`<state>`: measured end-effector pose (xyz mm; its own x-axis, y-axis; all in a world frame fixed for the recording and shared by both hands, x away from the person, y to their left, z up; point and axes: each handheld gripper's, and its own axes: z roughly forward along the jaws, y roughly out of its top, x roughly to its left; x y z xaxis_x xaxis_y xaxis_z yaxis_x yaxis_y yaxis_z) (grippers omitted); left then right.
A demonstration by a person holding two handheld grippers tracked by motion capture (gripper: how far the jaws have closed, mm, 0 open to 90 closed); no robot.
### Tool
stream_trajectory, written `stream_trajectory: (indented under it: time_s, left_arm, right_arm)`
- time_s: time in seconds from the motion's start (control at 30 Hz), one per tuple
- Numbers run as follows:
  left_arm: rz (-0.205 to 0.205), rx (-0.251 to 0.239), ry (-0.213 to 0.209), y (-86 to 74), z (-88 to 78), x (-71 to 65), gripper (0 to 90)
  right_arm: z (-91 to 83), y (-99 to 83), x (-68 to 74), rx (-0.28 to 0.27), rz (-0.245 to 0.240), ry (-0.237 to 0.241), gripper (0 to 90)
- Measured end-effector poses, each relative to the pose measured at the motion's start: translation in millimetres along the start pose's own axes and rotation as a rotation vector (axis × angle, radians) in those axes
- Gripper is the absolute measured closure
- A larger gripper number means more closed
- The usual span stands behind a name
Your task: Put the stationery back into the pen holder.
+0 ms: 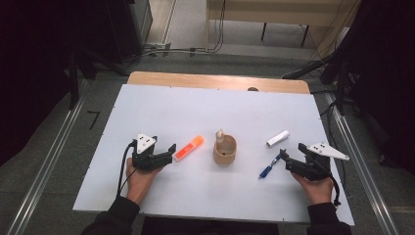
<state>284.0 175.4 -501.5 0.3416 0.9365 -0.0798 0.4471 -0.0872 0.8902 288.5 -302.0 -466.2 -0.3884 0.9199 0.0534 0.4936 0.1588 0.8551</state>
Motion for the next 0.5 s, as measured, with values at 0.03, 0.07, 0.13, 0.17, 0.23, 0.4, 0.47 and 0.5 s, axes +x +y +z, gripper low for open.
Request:
stream_trajectory:
  time_s: [0.03,0.07,0.13,0.17,0.23,0.4,0.47,0.5]
  left_arm:
    - [0.005,0.0,-0.008,0.2,1.7,-2.4,22.6]
    - [0.015,0.005,-0.014,0.5,3.1,-4.9,23.4]
    - [0.034,0.009,-0.028,1.0,6.3,-9.5,25.5]
    - [0.044,0.009,-0.033,1.3,8.0,-11.2,25.5]
    - [0.047,0.017,-0.048,2.0,11.7,-14.0,26.7]
    - [0.04,0.036,-0.08,4.3,21.5,-16.6,29.8]
    - [0.04,0.041,-0.085,4.6,23.2,-17.8,29.8]
    - [0.046,0.045,-0.09,4.9,24.9,-18.8,29.8]
  right_arm:
    - [0.0,0.0,0.0,0.0,0.0,0.0,22.0]
    - [0.5,0.1,0.2,0.0,-0.001,0.003,22.0]
    - [2.0,0.5,0.5,0.004,-0.001,0.004,22.0]
    - [2.0,0.5,0.5,0.004,-0.001,0.004,22.0]
    - [2.9,0.5,0.5,0.007,-0.001,0.005,22.0]
    - [4.3,0.4,2.0,0.013,-0.007,0.011,22.0]
    - [4.2,0.4,2.0,0.013,-0.005,0.008,22.0]
    - [4.2,0.4,2.0,0.013,-0.005,0.008,22.0]
